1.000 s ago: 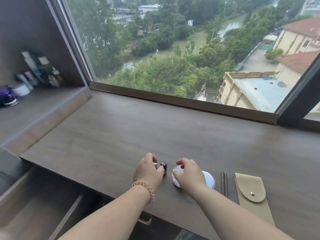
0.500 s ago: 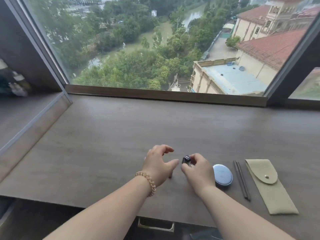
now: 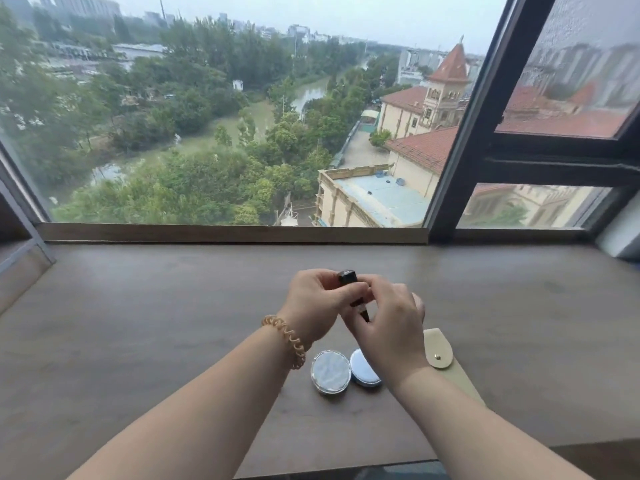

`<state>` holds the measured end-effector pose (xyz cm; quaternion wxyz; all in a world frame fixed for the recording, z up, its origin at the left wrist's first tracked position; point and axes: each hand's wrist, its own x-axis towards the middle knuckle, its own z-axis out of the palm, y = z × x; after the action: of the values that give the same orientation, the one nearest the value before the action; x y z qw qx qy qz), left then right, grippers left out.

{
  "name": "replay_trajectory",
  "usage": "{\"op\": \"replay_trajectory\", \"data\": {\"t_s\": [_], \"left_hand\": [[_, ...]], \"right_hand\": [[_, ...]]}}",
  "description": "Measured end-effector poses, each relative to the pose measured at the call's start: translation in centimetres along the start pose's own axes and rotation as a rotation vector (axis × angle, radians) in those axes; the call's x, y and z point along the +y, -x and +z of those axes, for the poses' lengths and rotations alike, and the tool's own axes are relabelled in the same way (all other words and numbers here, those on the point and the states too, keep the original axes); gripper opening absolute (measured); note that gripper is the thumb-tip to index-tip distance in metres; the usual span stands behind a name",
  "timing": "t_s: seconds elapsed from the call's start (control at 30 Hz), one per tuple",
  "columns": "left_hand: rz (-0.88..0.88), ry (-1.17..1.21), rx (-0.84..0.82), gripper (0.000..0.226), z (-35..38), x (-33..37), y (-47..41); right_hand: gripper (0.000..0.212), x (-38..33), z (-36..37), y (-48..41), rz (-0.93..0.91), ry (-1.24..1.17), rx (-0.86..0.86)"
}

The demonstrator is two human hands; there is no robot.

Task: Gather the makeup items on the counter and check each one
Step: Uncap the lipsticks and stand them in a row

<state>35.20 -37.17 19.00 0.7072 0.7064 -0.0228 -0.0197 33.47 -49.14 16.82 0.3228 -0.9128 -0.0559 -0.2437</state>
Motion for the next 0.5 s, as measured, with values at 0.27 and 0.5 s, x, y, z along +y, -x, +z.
{"op": "replay_trajectory", "data": {"t_s": [0.27, 0.5], "left_hand": [[-0.081, -0.012, 0.162, 0.024, 0.29, -0.17, 0.08], [-0.141, -0.059, 0.248, 0.054, -0.44, -0.07, 0.61]], "right_hand": [[0.033, 1.12, -0.68, 0.63, -0.06, 0.028, -0.045], [0.034, 0.68, -0.26, 0.15, -0.106, 0.05, -0.067]]}}
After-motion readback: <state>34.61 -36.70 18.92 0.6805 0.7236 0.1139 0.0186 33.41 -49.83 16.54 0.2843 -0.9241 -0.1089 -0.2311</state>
